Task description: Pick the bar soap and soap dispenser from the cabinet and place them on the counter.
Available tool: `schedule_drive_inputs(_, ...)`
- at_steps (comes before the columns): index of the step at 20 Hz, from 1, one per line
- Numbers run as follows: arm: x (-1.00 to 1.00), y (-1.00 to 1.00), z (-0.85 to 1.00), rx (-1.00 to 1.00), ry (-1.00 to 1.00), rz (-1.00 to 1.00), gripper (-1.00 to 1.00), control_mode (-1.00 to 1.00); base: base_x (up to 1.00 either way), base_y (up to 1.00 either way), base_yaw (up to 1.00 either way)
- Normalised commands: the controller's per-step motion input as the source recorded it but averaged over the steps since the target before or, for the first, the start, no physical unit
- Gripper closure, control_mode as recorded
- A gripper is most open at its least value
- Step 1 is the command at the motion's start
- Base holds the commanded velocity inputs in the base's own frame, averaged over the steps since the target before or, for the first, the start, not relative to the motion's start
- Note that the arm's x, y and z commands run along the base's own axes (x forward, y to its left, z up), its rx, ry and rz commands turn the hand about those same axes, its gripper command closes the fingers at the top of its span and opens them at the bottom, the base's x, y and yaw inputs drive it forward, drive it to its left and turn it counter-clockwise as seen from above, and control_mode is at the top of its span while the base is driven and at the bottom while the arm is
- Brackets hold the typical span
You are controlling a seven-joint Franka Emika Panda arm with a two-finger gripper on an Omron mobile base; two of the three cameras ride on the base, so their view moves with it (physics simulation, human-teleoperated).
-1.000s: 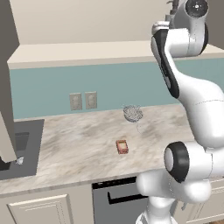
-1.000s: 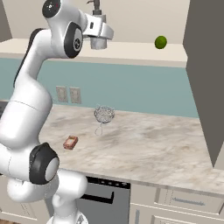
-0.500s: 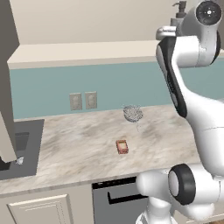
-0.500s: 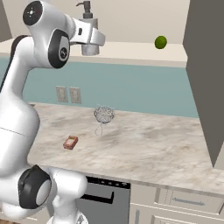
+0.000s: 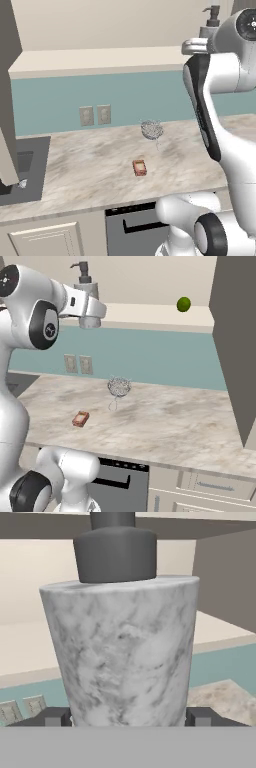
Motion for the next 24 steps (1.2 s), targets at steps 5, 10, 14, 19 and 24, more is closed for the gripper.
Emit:
schedule_drive_inputs(5,-0.62,0.19,-0.15,0.00,-0.04,0.00,1.00,-1.00,0.00,0.00,0.00)
schedule_drive_inputs(10,-0.43,0.12,-0.42,0.00,-0.03,0.00,1.00,-1.00,0.00,0.00,0.00)
schedule_drive_inputs(14,-0.15,0.00,-0.61,0.03,-0.02,-0.01,1.00,-1.00,0.00,0.00,0.00)
schedule_drive_inputs(19,-0.18,0.00,-0.62,0.04,-0.03,-0.02,1.00,-1.00,0.00,0.00,0.00)
schedule_drive_inputs(24,-0.16,0.00,-0.62,0.02,-0.03,-0.01,1.00,-1.00,0.00,0.00,0.00)
